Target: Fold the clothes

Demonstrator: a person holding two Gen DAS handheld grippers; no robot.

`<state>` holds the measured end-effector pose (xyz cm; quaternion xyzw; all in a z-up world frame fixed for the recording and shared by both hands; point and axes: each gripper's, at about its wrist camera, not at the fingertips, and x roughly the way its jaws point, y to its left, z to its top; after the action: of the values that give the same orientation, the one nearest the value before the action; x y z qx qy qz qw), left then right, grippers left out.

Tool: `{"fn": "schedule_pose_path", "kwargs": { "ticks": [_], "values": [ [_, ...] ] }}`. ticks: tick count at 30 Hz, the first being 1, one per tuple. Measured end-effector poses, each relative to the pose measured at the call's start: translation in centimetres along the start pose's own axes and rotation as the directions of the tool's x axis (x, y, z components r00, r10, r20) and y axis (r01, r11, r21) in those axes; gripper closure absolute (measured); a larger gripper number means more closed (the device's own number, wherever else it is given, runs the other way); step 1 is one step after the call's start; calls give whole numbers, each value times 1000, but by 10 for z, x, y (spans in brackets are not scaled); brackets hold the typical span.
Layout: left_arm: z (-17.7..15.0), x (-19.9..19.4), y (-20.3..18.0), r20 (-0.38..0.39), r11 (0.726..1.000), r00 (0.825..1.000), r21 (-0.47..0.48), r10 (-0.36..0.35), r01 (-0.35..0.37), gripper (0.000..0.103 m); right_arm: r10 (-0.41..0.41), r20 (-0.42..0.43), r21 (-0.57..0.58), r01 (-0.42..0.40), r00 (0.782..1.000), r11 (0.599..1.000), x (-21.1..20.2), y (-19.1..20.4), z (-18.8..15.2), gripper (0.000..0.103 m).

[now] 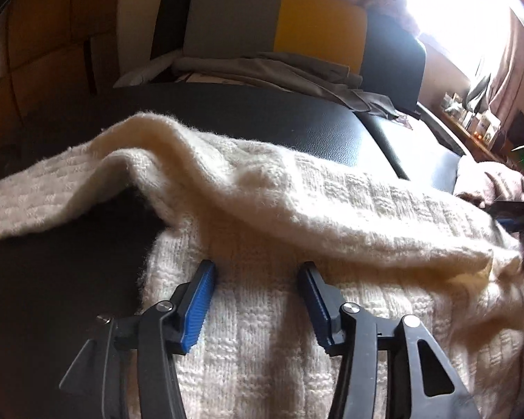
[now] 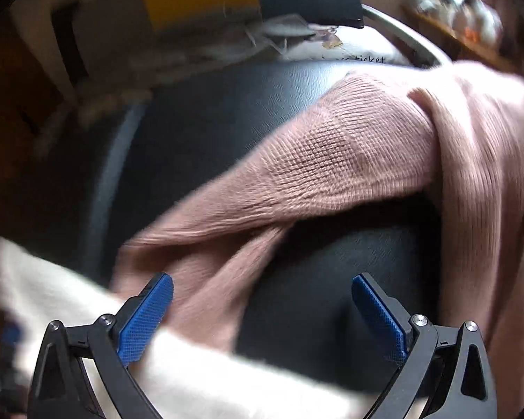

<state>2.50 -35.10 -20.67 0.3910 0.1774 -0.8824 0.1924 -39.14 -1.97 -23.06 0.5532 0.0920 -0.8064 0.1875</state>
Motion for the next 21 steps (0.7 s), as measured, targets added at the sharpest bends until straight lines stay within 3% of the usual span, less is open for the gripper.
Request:
{"fn": "schedule_pose_path", "kwargs": {
  "ticks": [1,3,4,6,9,12,14,16,19,21],
  "values": [
    [-1,-2,3,5,1000,1000,-5,-7,7,50,31,-28,-1,-31,999,1000,5,2,5,0],
    [-3,-7,5,9,1000,1000,-2,-7,7,49,223,-4,33,-222,975,974,2,4,19,0],
    [-6,-9,5,10,1000,1000,4,-3,3,47,349,6,67,-349,937,935,3,4,27,0],
    [4,5,-6,8,1000,1000,19,2,-2,46,565,42,131,-565,824,815,7,1,41,0],
    [8,12,-11,7,1000,1000,26,7,-7,45,693,150,261,-704,706,661,24,-16,55,0],
    [9,13,-11,7,1000,1000,27,8,-8,45,760,288,347,-803,583,484,25,-43,69,0],
    [10,15,-12,7,1000,1000,28,9,-10,45,749,351,307,-824,563,476,-5,-61,84,0],
    [10,15,-13,8,1000,1000,29,12,-12,44,713,414,225,-823,566,522,-54,-87,103,0],
    [9,14,-14,8,999,1000,29,14,-14,44,589,532,190,-764,608,617,-128,-142,125,0],
    [9,13,-13,8,999,1000,30,14,-14,44,445,619,215,-685,647,696,-182,-192,133,0]
  ]
}}
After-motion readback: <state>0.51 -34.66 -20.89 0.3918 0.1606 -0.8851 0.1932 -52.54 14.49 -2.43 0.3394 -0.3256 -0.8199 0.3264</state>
